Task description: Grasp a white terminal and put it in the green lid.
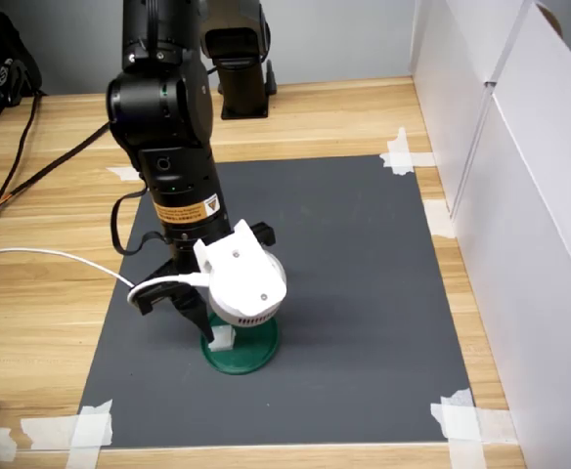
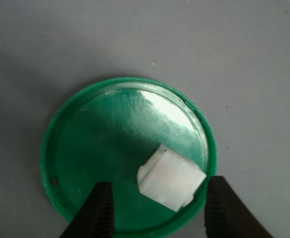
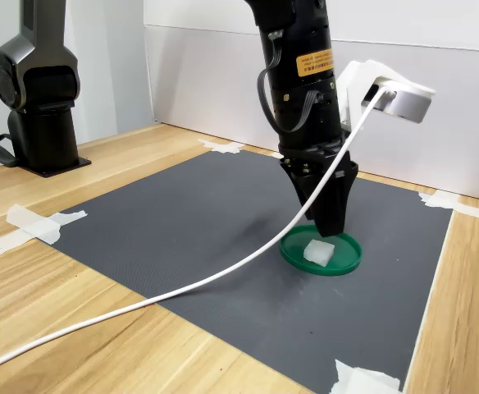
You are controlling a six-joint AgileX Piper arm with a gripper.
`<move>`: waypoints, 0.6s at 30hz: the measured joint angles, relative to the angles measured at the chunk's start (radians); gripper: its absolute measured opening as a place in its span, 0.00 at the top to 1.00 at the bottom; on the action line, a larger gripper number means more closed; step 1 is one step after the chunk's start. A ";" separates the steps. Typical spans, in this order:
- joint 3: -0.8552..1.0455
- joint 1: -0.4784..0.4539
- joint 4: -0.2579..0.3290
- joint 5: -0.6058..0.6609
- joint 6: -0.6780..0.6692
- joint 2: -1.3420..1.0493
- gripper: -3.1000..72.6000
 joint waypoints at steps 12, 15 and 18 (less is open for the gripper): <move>0.000 0.000 0.033 -0.041 0.002 -0.110 0.47; 0.007 0.000 0.061 -0.069 0.002 -0.178 0.67; 0.044 0.000 0.091 -0.117 0.011 -0.262 0.87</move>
